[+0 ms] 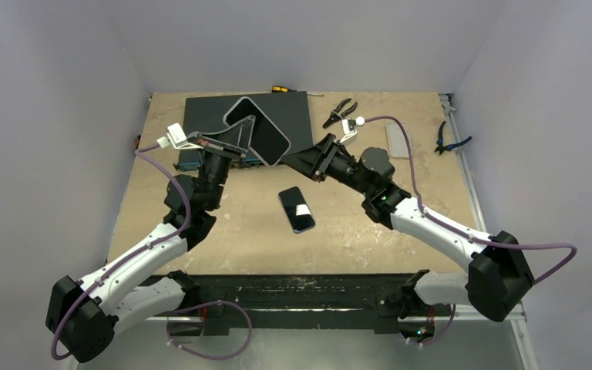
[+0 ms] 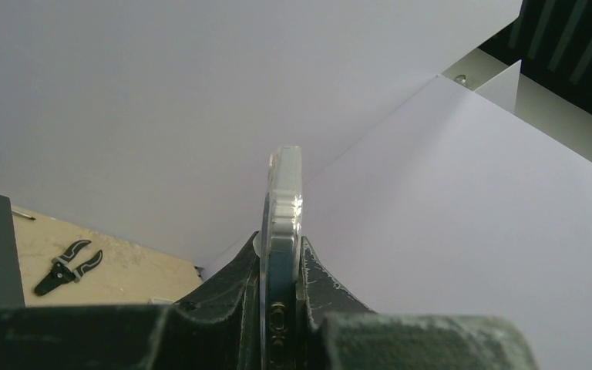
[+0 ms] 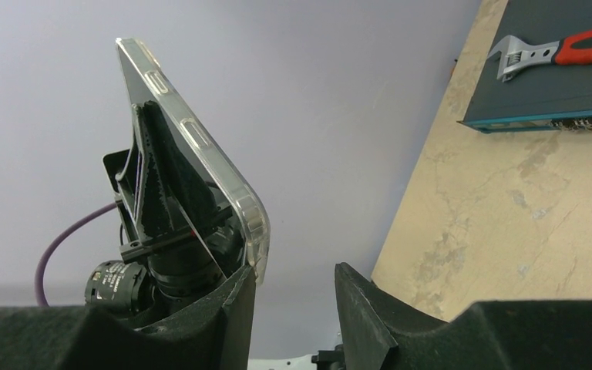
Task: Take the phone out of the phone case
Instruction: Remove the phone case from the phone.
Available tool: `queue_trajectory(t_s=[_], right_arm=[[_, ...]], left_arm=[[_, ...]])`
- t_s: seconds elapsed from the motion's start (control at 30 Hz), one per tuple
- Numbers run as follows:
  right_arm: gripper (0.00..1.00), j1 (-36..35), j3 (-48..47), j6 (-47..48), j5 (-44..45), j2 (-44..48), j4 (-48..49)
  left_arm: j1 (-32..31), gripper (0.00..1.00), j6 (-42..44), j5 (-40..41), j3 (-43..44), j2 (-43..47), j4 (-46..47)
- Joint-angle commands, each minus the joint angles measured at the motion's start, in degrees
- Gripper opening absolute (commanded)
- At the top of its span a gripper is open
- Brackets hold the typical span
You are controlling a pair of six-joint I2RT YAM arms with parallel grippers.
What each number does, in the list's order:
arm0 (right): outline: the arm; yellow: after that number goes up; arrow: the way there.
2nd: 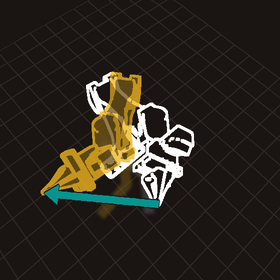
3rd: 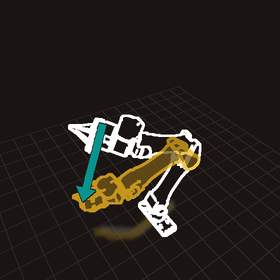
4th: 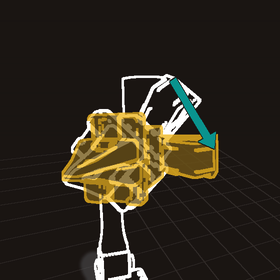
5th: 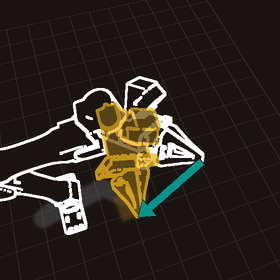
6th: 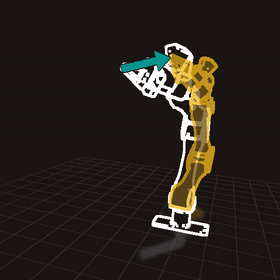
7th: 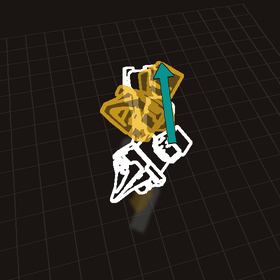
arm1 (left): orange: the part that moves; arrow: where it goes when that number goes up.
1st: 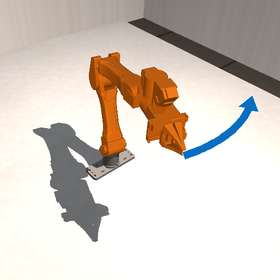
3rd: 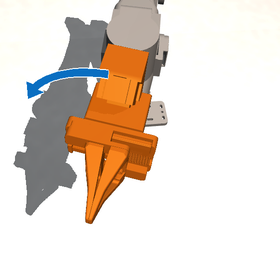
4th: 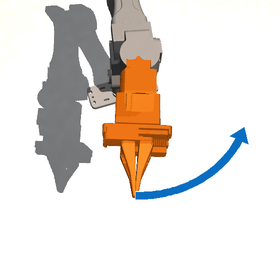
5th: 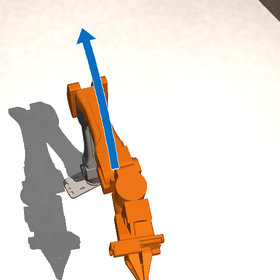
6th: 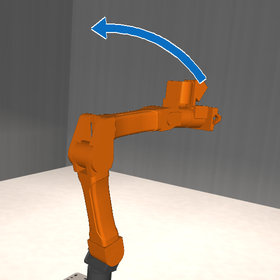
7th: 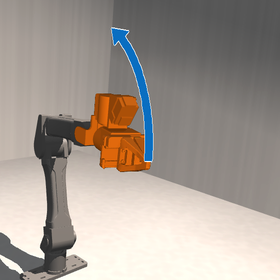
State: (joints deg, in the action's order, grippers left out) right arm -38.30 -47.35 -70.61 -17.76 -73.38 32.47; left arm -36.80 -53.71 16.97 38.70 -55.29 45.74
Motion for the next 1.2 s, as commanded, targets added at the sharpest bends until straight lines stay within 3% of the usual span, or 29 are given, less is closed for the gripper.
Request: queue_trajectory(t_s=[0.0,0.3,0.9,1.17], right_arm=[[0.44,3.59,-0.37,1.3,12.73,-3.76,-6.79],[0.44,3.59,-1.62,1.23,12.39,-4.19,-6.81],[0.44,5.07,-6.54,1.44,11.37,-8.59,-6.78],[0.46,5.38,-4.95,-0.45,9.29,-8.87,0.3]], left_arm=[[-4.84,0.0,-10.3,-13.26,5.1,2.79,13.62],[-6.34,0.0,-11.64,-15.82,5.42,0.3,16.36],[-15.08,0.0,-11.06,-18.38,5.51,-4.05,18.42],[-16.59,0.0,-14.08,-17.48,3.06,-6.03,21.23]])
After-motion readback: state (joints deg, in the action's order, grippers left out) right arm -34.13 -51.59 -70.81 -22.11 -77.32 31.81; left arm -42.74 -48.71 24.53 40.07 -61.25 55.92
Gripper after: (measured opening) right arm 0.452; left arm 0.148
